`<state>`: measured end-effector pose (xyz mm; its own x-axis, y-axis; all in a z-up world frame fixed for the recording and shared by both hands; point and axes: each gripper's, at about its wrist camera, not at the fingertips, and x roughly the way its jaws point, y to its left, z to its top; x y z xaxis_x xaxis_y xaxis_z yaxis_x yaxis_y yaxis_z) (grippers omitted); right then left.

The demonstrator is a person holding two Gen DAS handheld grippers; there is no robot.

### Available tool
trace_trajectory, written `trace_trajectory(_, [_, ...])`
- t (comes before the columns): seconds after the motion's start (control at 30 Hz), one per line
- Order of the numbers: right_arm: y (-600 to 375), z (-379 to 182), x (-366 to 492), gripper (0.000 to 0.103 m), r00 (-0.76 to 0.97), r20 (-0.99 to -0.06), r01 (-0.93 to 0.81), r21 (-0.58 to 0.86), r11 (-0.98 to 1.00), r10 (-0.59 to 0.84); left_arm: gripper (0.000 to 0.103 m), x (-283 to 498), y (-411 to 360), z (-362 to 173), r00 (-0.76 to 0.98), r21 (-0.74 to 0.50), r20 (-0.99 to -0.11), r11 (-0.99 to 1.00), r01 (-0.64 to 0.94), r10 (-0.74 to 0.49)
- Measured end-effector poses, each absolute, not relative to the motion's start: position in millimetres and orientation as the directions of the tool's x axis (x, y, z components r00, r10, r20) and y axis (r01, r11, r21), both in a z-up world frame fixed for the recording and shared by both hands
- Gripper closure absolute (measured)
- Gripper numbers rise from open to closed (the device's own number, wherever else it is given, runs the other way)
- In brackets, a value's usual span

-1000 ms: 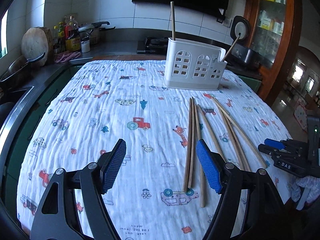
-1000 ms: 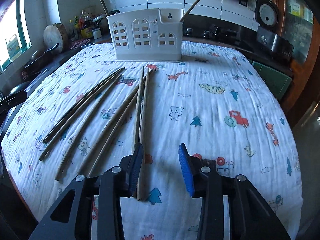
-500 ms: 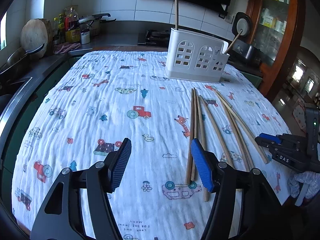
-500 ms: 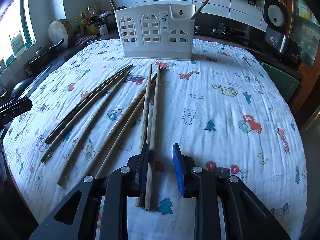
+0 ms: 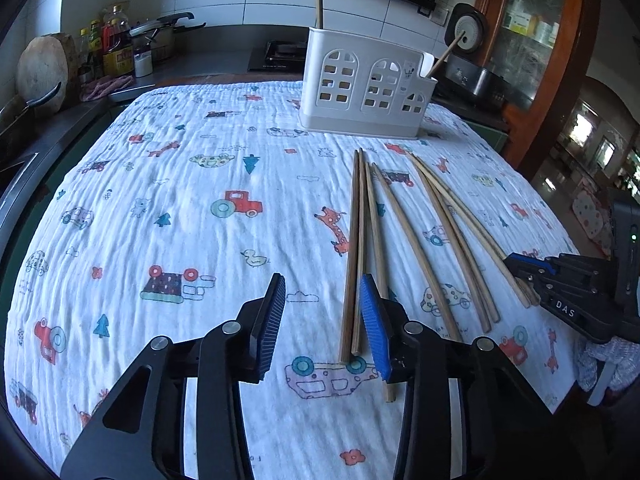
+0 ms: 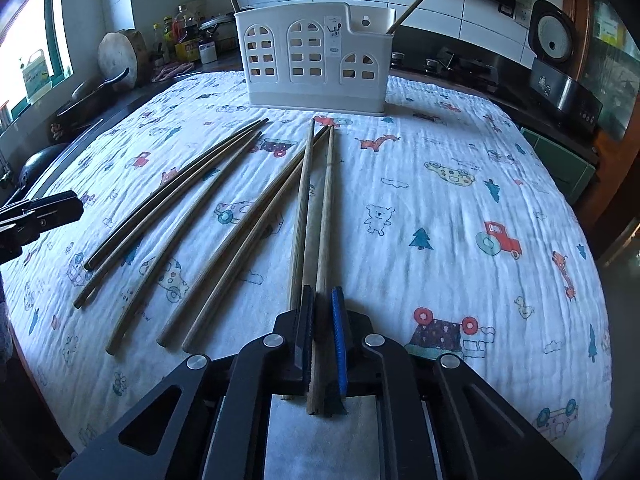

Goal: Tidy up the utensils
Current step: 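Close the left gripper on another chopstick while the right gripper grasps another chopstick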

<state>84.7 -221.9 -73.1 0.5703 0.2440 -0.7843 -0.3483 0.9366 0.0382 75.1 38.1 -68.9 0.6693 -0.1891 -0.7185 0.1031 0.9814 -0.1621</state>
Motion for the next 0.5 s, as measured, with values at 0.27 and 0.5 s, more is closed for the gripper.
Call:
trace_trajectory(0.27, [-229, -73, 81, 0.095, 0.572, -0.781, -0.334, 0.060, 0.941, 0.252, 0.084, 97, 23, -80, 0.621, -0.143, -0.753, 0.975, 0.171, -0.219])
trace_trajectory(0.5, [-230, -74, 80, 0.095, 0.572, -0.779, -0.331, 0.071, 0.941, 0.259, 0.089, 110, 21, -89, 0.577, -0.142, -0.784, 0.971, 0.193, -0.229])
